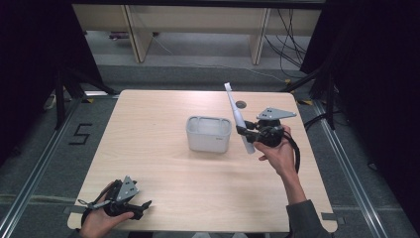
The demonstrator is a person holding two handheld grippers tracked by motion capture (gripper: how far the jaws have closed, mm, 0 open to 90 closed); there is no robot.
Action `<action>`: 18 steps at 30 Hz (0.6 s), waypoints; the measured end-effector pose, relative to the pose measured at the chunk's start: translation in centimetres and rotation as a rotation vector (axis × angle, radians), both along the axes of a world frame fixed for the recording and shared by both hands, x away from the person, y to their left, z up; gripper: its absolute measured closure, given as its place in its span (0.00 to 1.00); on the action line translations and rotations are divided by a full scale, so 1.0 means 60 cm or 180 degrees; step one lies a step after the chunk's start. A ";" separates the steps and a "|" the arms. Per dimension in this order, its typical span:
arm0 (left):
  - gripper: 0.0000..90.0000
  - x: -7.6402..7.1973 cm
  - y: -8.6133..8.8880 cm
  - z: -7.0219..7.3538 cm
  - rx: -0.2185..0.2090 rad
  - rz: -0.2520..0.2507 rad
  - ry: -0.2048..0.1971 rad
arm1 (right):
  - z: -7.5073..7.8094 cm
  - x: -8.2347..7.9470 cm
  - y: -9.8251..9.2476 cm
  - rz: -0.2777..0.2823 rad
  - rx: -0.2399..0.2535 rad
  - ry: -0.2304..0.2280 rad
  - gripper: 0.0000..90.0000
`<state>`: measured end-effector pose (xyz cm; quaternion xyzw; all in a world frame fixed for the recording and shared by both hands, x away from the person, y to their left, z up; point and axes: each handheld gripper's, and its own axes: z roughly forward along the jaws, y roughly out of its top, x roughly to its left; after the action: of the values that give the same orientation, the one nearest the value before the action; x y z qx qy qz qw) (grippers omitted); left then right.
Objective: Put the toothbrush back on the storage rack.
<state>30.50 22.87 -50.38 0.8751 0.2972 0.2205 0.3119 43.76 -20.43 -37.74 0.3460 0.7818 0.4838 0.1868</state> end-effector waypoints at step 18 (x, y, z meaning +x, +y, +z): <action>0.18 -0.001 -0.001 -0.001 -0.0005 0.0005 0.0015 | 0.001 0.046 0.031 -0.0052 0.0412 -0.0150 0.74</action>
<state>30.46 22.83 -50.44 0.8751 0.2989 0.2184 0.3116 46.50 -18.57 -37.69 0.3524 0.7414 0.5398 0.1863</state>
